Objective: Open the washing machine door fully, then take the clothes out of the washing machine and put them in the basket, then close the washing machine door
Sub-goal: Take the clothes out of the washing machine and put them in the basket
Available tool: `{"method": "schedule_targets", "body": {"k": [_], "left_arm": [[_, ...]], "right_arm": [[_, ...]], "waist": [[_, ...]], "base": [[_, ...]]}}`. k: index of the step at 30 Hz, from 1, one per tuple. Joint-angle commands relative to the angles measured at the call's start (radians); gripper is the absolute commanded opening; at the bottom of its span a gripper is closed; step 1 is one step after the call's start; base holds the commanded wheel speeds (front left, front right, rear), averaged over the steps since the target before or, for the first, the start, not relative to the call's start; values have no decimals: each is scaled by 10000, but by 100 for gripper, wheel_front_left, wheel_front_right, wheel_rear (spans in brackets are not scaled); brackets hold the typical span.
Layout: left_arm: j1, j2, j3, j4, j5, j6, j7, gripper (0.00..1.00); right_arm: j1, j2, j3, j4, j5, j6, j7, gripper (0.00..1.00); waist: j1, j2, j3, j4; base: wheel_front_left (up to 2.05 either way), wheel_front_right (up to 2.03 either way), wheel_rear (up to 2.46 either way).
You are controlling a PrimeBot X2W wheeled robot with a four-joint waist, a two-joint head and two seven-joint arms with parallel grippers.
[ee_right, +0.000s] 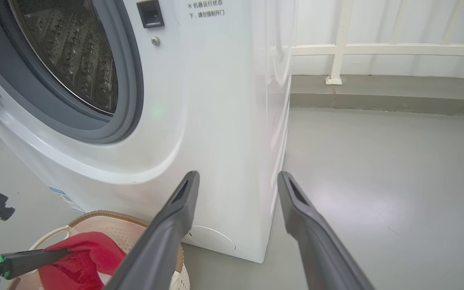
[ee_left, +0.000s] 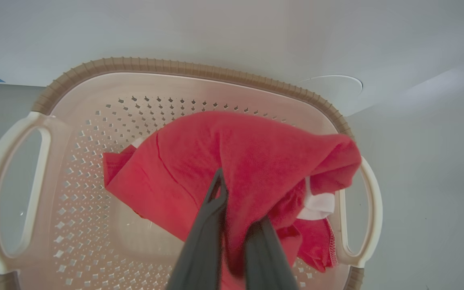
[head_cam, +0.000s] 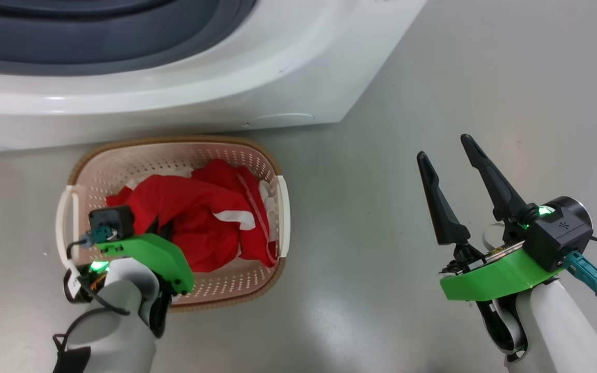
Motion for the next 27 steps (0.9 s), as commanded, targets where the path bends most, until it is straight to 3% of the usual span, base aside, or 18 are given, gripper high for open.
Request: {"method": "schedule_targets", "body": {"k": [1,4,5,7,9,20,27], "left_arm": [[-78,277,136,34,-94,-28,-69,0],[-283,277,67,176,-87,-7,-45,0],[-333,277,44,213,-85,4,-25,19],[-416,277,-36,271,-42,39,4,38],[-466,286,-119,317,11,79,45,98],[-304,302,-32,245,-187,39,-102,100],[199,315,115,-753,-156,-54,-122,100]], "right_arm": [[-134,7,280,-288,54,35,-61,100],[-205,31,281,-306,65,35,-61,100],[-220,39,274,-301,66,35,-61,100],[-239,57,267,-296,62,35,-61,100],[-256,76,267,-285,59,35,-61,100],[-261,99,154,-151,93,35,-61,100],[-187,26,45,-23,127,35,-61,100]], "waist": [[0,-1,255,-157],[0,-1,425,-204],[0,-1,453,-209],[0,-1,502,-222],[0,-1,519,-228],[0,-1,3,46],[0,-1,-624,341]], "base": [[0,0,0],[0,0,0],[0,0,0],[0,0,0],[0,0,0],[0,0,0],[0,0,0]]}}
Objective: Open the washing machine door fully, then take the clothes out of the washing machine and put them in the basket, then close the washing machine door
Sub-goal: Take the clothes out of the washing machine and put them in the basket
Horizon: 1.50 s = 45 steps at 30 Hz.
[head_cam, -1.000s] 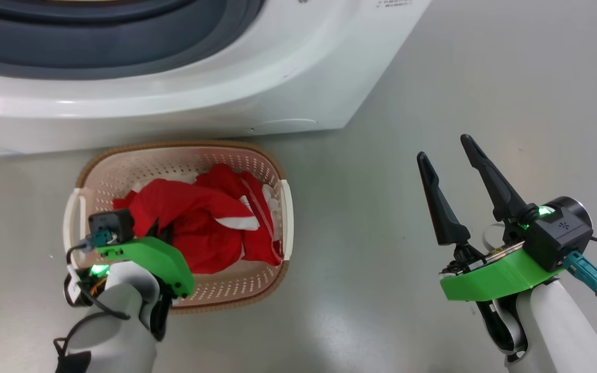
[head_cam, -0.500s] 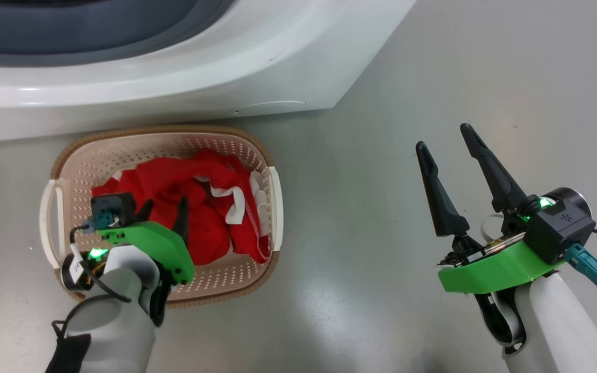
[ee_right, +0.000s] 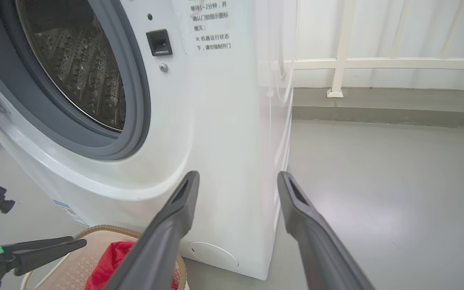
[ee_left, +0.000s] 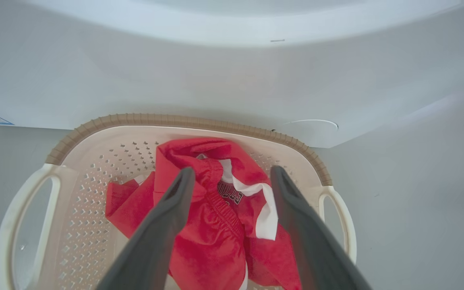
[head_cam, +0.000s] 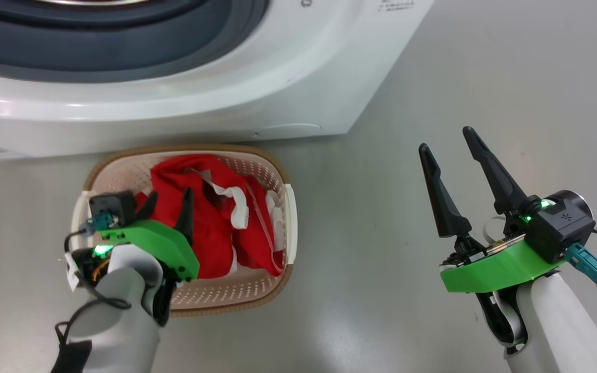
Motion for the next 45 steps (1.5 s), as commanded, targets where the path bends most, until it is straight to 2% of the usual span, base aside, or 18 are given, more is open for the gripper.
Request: {"method": "schedule_targets", "body": {"k": [1,9,18,24,35,45], "left_arm": [[510,334,256,-442,69,-35,-119,100],[1403,381,684,-2447,535,97,-120,100],[3001,353,1576,-6121,1395,73,-121,100],[3925,312,1887,-7840,1781,-5,-121,100],[5688,289,2230,-9489,2162,58,-122,100],[7107,394,2612,-9816,2243,273,-122,100]], "right_arm": [[78,-60,121,-164,75,35,-61,100],[255,-115,-108,30,73,35,-61,100],[475,-29,-433,423,124,35,-61,100],[534,6,-575,592,145,35,-61,100],[1056,73,-1177,517,-40,35,-61,100],[1964,107,-1475,266,-305,35,-61,100]], "waist": [[0,0,-400,217],[0,0,-1294,387],[0,0,-2409,449],[0,0,-3004,480],[0,0,-4112,442],[0,0,-5082,384]], "base": [[0,0,0],[0,0,0],[0,0,0],[0,0,0],[0,0,0],[0,0,0]]}}
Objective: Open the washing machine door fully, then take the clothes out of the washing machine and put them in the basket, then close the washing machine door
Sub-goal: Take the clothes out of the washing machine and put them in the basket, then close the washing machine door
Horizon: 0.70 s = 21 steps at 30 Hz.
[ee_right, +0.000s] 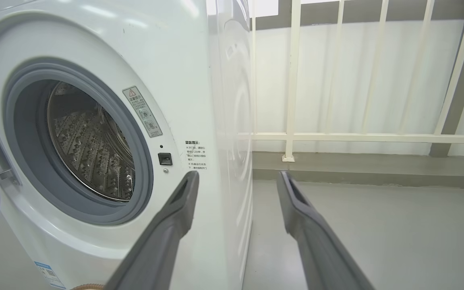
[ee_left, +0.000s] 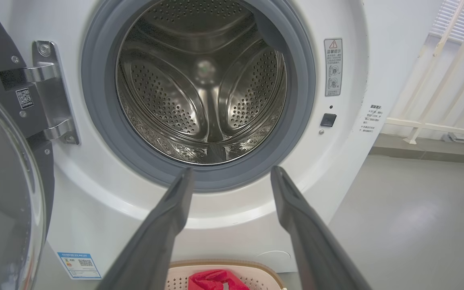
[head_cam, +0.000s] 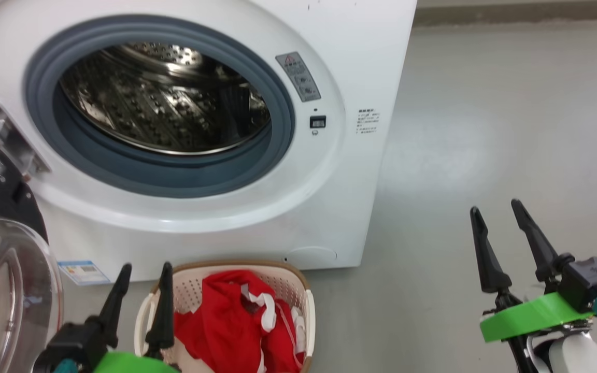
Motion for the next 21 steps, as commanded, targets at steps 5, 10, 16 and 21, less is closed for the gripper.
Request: {"method": "schedule_targets", "body": {"k": [5,10,16,21], "left_arm": [[484,133,375,-526,23,252,-94,100],[793,156,386,-776,-9,376,-7,100],[995,203,408,-981,-57,464,34,100],[1049,229,453,-1129,-69,561,12,100]], "right_arm": [[293,-7,97,-426,-215,35,-61,100],[533,0,99,-543,-270,35,-61,100],[652,14,186,-572,-245,35,-61,100],[685,19,180,-579,-252,35,-61,100]], "waist": [[0,0,-554,-53],[0,0,-682,-53],[0,0,-774,-70],[0,0,-797,-80]], "base": [[0,0,0],[0,0,0],[0,0,0],[-2,2,0]]}}
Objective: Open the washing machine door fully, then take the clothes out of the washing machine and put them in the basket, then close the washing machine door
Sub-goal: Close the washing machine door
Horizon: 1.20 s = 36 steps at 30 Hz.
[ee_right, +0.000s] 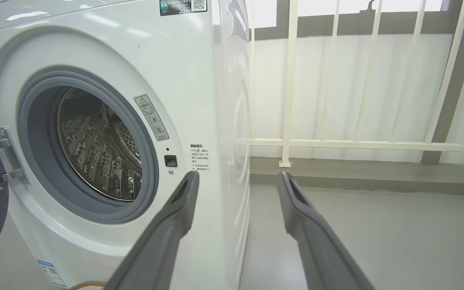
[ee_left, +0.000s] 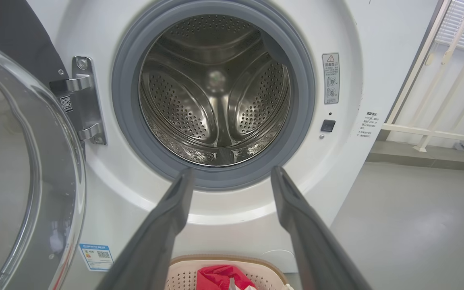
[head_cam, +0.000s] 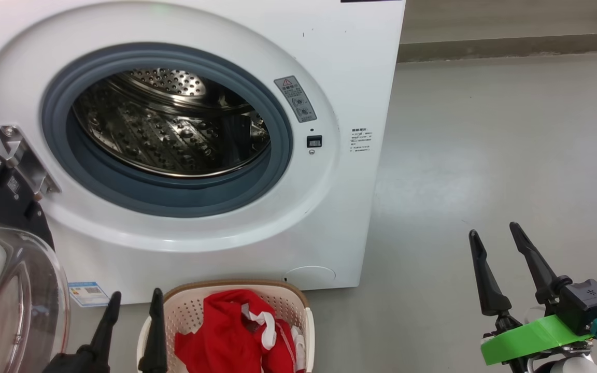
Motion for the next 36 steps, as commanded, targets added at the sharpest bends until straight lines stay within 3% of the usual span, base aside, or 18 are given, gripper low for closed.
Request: {"method": "schedule_targets", "body": {"k": [1,9,23,36], "left_arm": [[-188,199,360,-373,-38,83,-28,100],[-216,244,276,-507,-7,108,-55,100],[-271,300,119,-776,-17,99,-94,100],[-251,327,4,-903,16,246,-101,100]], "right_arm": [[-148,-17,180,-272,-75,35,-61,100],[-218,-10,221,-208,22,35,-61,100],[-311,-1,219,-132,56,35,-61,100],[-327,3,232,-100,117,35,-61,100]], "waist": [[0,0,3,-6],[0,0,82,-17],[0,0,166,43],[0,0,192,176]], "base": [[-24,24,0],[-85,85,0],[-172,172,0],[-43,43,0]]}}
